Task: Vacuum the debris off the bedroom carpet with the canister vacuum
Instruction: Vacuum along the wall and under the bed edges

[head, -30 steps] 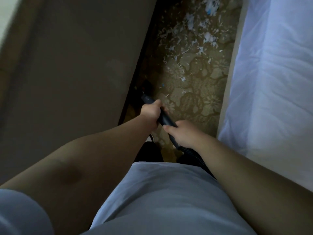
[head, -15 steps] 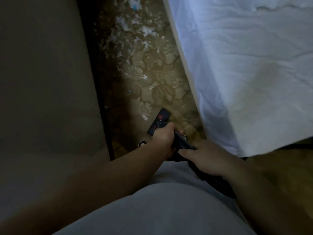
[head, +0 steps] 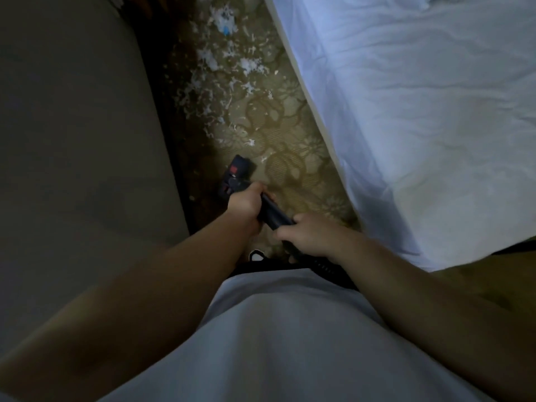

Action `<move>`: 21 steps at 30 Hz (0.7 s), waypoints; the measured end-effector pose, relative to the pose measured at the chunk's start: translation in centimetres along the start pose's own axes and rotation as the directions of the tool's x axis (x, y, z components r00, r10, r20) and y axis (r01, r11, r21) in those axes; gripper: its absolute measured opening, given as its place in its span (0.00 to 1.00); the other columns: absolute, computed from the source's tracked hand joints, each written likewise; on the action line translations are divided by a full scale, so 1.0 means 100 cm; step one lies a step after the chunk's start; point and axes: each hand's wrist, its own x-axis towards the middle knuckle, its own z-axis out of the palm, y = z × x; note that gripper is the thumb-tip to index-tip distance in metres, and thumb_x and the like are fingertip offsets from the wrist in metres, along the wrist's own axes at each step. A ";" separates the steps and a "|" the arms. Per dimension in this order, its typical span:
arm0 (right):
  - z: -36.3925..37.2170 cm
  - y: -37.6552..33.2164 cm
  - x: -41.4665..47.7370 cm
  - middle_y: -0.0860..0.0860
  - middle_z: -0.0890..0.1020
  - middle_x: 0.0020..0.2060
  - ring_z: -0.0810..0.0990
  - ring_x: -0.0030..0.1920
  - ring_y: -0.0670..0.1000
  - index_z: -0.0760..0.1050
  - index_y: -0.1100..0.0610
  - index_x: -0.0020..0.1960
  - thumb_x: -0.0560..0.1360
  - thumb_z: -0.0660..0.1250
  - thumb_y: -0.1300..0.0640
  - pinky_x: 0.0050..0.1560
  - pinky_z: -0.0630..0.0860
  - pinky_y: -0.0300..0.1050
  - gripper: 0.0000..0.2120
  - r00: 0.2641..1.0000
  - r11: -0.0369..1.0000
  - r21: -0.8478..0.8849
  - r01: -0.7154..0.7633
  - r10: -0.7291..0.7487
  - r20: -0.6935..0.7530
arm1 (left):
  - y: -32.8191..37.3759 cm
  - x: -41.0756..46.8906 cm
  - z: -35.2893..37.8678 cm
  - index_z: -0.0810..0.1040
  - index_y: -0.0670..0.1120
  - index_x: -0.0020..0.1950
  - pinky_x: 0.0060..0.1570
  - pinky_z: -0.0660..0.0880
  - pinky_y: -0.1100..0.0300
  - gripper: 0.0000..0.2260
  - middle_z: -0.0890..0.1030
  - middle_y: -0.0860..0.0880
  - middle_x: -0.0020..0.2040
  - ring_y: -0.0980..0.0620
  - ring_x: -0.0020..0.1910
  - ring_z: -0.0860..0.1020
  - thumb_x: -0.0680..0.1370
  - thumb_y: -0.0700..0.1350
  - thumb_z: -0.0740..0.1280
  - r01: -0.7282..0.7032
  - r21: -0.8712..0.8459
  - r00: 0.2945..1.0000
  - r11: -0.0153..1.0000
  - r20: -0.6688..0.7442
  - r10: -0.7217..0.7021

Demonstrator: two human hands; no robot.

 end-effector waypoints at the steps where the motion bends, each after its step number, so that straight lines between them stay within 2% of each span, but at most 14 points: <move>1: -0.008 -0.003 0.000 0.57 0.87 0.48 0.88 0.48 0.59 0.80 0.54 0.52 0.64 0.71 0.37 0.60 0.82 0.65 0.25 1.000 1.000 0.001 0.011 -0.011 0.019 | 0.008 -0.004 0.003 0.77 0.40 0.42 0.39 0.79 0.52 0.07 0.79 0.45 0.31 0.46 0.31 0.78 0.79 0.41 0.67 -0.023 0.006 1.000 1.000 -0.017 0.023; 3: -0.024 -0.011 -0.003 0.58 0.86 0.51 0.88 0.50 0.60 0.79 0.55 0.54 0.69 0.72 0.41 0.61 0.82 0.64 0.21 0.999 0.999 0.012 0.036 -0.036 0.027 | 0.025 -0.012 0.011 0.78 0.40 0.43 0.44 0.82 0.48 0.06 0.80 0.44 0.34 0.45 0.34 0.80 0.77 0.42 0.68 -0.073 0.010 0.996 0.997 -0.044 0.073; 6: -0.046 -0.021 -0.002 0.60 0.86 0.50 0.88 0.50 0.61 0.78 0.56 0.55 0.75 0.72 0.44 0.52 0.84 0.57 0.17 0.997 0.996 0.037 0.076 -0.076 -0.002 | 0.046 -0.016 0.024 0.78 0.40 0.46 0.50 0.81 0.44 0.06 0.81 0.44 0.34 0.44 0.37 0.80 0.77 0.43 0.69 -0.138 -0.021 0.990 0.990 -0.030 0.138; 9: -0.060 -0.027 0.001 0.60 0.87 0.48 0.88 0.48 0.62 0.79 0.58 0.54 0.76 0.73 0.44 0.46 0.82 0.52 0.17 0.995 0.993 0.074 0.091 -0.087 -0.046 | 0.059 -0.015 0.037 0.78 0.39 0.49 0.43 0.81 0.48 0.07 0.81 0.44 0.34 0.44 0.35 0.80 0.77 0.43 0.69 -0.169 -0.042 0.985 0.985 -0.030 0.167; 11: -0.067 -0.031 0.003 0.60 0.87 0.46 0.89 0.45 0.62 0.80 0.58 0.53 0.75 0.74 0.44 0.50 0.84 0.57 0.18 0.994 0.993 0.092 0.077 -0.069 -0.082 | 0.068 -0.016 0.045 0.77 0.39 0.49 0.39 0.79 0.51 0.06 0.80 0.44 0.34 0.45 0.33 0.79 0.79 0.42 0.68 -0.166 -0.051 0.986 0.985 -0.010 0.166; 14: -0.080 -0.042 0.011 0.60 0.87 0.44 0.89 0.43 0.62 0.82 0.59 0.53 0.73 0.76 0.45 0.53 0.85 0.60 0.18 0.994 0.989 0.144 0.028 -0.012 -0.111 | 0.085 -0.011 0.056 0.77 0.38 0.47 0.38 0.77 0.52 0.07 0.80 0.43 0.36 0.46 0.35 0.78 0.81 0.41 0.67 -0.118 -0.015 0.991 0.993 0.069 0.118; 17: -0.096 -0.066 0.019 0.59 0.87 0.42 0.88 0.40 0.60 0.84 0.60 0.51 0.71 0.79 0.46 0.43 0.83 0.51 0.18 0.983 0.981 0.191 -0.019 0.054 -0.178 | 0.113 -0.001 0.069 0.77 0.40 0.46 0.37 0.77 0.53 0.08 0.81 0.43 0.42 0.47 0.36 0.79 0.81 0.44 0.66 -0.072 0.113 0.988 0.991 0.146 0.055; 21: -0.094 -0.112 0.029 0.57 0.86 0.46 0.87 0.42 0.57 0.84 0.57 0.49 0.74 0.78 0.47 0.44 0.82 0.47 0.14 0.967 0.967 0.251 -0.048 0.107 -0.230 | 0.155 0.023 0.059 0.77 0.41 0.47 0.34 0.74 0.52 0.11 0.79 0.44 0.41 0.46 0.38 0.78 0.82 0.48 0.63 -0.009 0.291 0.969 0.957 0.238 -0.063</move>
